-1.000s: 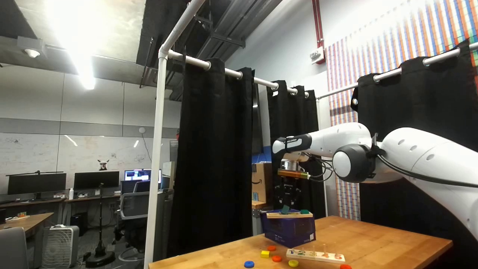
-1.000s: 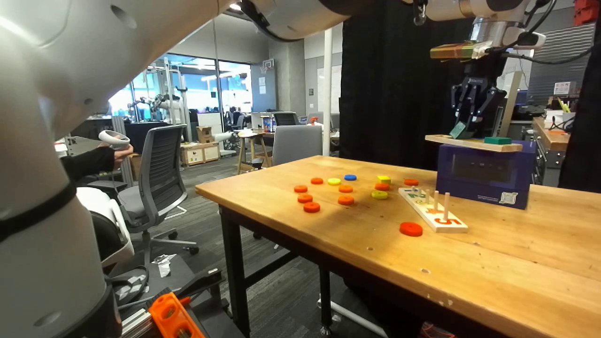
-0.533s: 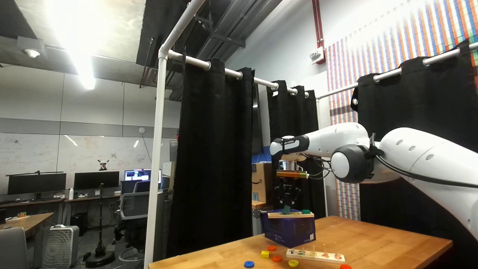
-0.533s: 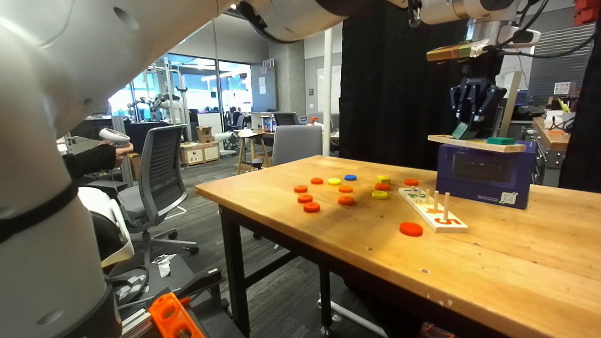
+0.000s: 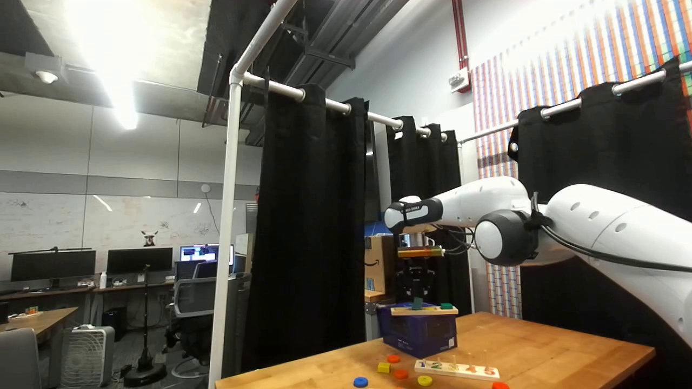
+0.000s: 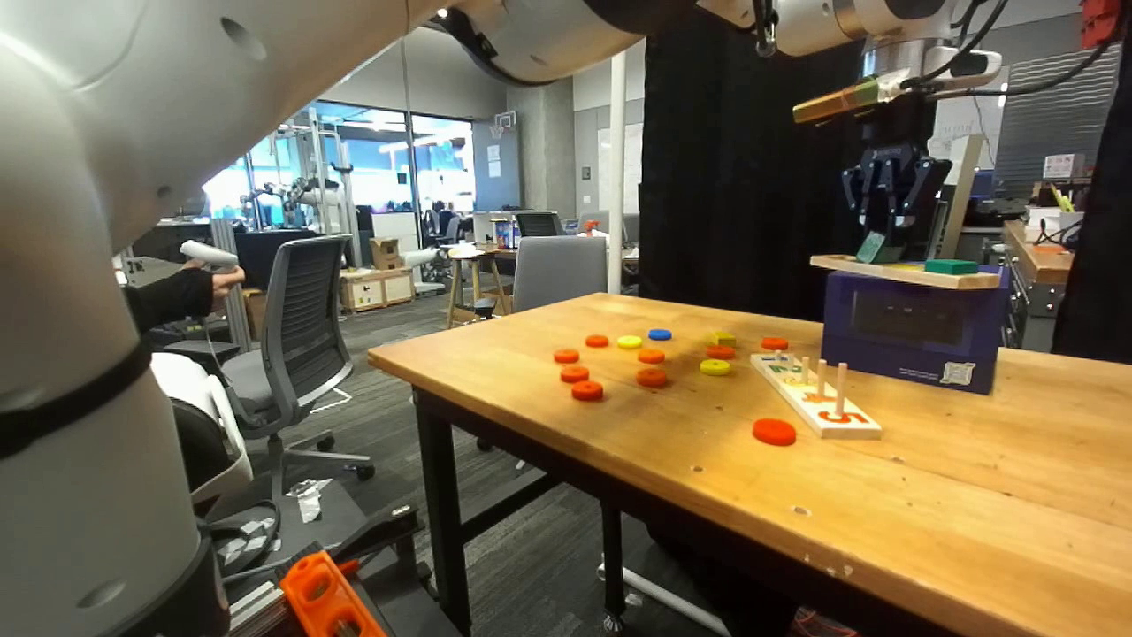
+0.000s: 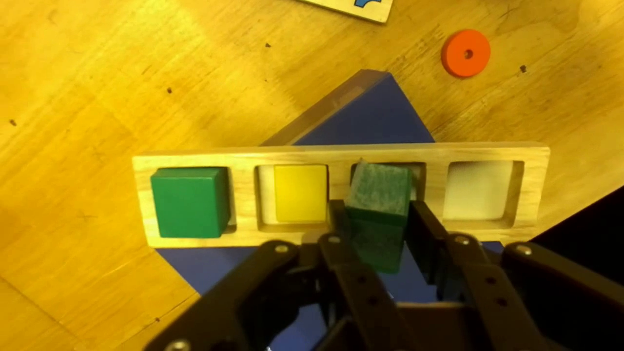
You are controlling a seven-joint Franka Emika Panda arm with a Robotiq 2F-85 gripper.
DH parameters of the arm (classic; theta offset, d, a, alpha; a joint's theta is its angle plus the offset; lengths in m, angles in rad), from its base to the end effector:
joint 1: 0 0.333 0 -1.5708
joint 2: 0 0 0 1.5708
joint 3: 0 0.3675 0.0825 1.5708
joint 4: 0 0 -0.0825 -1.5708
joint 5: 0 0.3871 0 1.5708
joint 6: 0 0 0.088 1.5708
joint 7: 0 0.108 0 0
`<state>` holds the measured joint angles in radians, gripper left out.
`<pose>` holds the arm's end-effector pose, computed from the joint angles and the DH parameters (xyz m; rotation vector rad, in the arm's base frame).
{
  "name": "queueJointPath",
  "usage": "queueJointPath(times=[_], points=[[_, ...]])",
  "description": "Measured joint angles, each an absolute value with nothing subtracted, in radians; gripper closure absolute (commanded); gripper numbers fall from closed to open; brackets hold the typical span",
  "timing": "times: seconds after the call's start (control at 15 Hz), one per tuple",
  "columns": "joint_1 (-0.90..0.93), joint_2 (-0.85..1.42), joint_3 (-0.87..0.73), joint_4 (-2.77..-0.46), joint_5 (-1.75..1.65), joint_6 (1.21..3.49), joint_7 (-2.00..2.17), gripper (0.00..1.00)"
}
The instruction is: Put the green cube on the wooden pallet
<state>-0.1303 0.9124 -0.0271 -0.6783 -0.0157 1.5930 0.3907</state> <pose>0.8094 -0.1187 0.4597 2.9937 -0.8241 0.0108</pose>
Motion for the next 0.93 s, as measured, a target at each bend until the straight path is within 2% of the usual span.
queueJointPath(times=[0.6, 0.67, 0.73, 0.8, 0.87, 0.93], points=[[-0.071, 0.913, -0.056, -0.681, -0.112, 1.577, 0.416, 0.86], [-0.068, 0.913, -0.058, -0.681, -0.115, 1.577, 0.420, 0.84], [-0.065, 0.913, -0.060, -0.682, -0.117, 1.577, 0.424, 0.58], [-0.063, 0.913, -0.060, -0.682, -0.117, 1.577, 0.429, 0.60], [-0.061, 0.913, -0.061, -0.683, -0.117, 1.577, 0.432, 0.34], [-0.060, 0.913, -0.061, -0.685, -0.117, 1.577, 0.436, 0.34]])
